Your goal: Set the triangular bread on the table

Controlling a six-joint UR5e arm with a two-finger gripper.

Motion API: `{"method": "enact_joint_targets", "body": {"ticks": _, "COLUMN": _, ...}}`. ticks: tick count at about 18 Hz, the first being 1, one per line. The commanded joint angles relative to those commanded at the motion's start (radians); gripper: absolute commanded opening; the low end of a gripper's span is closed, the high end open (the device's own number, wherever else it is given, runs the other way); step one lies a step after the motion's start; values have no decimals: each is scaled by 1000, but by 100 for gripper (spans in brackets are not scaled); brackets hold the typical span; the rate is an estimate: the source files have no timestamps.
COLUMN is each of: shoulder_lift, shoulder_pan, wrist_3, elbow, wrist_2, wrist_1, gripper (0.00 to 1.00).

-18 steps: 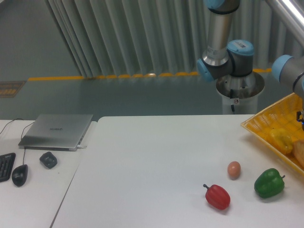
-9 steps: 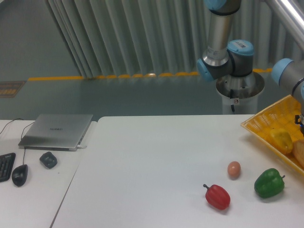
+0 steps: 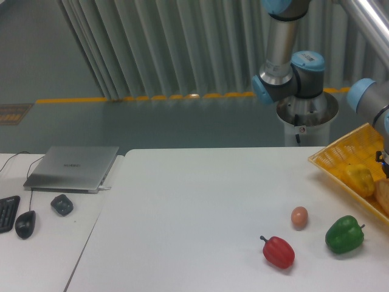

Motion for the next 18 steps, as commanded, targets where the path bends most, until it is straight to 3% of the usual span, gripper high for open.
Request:
{"method": "enact_joint_targets", "body": {"ticks": 2, "shoulder_lift": 0, "shoulder_pan": 3, "wrist_3": 0, "elbow": 15, "wrist_2": 0, "wrist_1": -21, "gripper": 19}}
{"method": "enact_joint_targets", "body": {"ticks": 4, "shoulder_lift": -2, "shoulder_pan": 6, "wrist_3": -2, "elbow": 54, "wrist_2": 0, "wrist_1": -87, "gripper": 2}}
{"method": "enact_joint_targets", "body": {"ticks": 10, "shoulder_lift": 2, "shoulder_pan": 21, "wrist_3": -2, "elbow": 143, "wrist_2": 0, "wrist_1": -216, "gripper": 0}}
{"method": "enact_joint_targets", "body": {"ticks": 15, "shoulder_lift": 15, "shoulder_pan": 21, "wrist_3": -2, "elbow": 158, "wrist_2": -6, "wrist_1": -235, "gripper": 0}}
{"method": "enact_joint_targets", "body": {"ticks": 18, "shoulder_lift": 23, "shoulder_pan": 25, "wrist_3": -3, "elbow": 213, "wrist_2": -26, "wrist_1": -329, "gripper": 0}}
